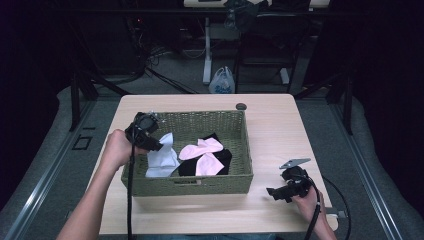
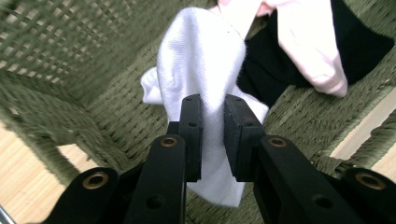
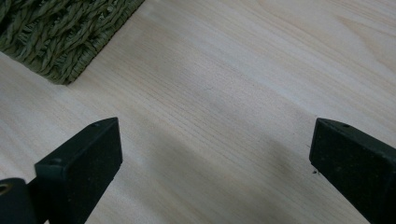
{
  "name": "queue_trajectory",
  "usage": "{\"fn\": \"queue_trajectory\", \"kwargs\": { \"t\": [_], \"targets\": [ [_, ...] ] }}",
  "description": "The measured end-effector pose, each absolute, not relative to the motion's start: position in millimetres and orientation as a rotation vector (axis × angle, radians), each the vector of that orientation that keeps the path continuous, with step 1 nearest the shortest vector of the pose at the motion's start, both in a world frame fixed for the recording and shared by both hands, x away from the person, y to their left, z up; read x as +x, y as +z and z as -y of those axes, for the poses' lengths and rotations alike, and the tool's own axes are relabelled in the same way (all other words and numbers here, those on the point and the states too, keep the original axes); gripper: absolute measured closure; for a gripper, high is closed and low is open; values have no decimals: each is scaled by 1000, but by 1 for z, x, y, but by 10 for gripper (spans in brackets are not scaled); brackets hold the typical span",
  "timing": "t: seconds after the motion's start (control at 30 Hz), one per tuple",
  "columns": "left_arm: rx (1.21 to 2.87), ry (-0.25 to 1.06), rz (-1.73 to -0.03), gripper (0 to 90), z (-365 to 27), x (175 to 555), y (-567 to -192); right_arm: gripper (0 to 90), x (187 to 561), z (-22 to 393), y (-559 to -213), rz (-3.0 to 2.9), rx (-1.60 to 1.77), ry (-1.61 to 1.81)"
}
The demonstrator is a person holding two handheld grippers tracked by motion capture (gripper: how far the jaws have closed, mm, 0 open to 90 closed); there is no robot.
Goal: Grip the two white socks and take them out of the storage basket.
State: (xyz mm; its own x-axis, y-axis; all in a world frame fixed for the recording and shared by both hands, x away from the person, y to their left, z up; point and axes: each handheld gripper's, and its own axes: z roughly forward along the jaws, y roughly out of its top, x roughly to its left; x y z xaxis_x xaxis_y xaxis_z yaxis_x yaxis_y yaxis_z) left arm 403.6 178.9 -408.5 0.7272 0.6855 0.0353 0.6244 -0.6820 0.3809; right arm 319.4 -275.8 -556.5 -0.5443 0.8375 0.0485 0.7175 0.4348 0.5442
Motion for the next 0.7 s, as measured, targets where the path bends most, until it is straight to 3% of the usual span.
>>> {"fn": "queue_trajectory", "kwargs": {
  "t": [0.7],
  "targets": [
    [2504, 385, -1053, 784, -193, 407, -353, 22, 319, 276, -556, -2455, 1360, 769]
  ]
}}
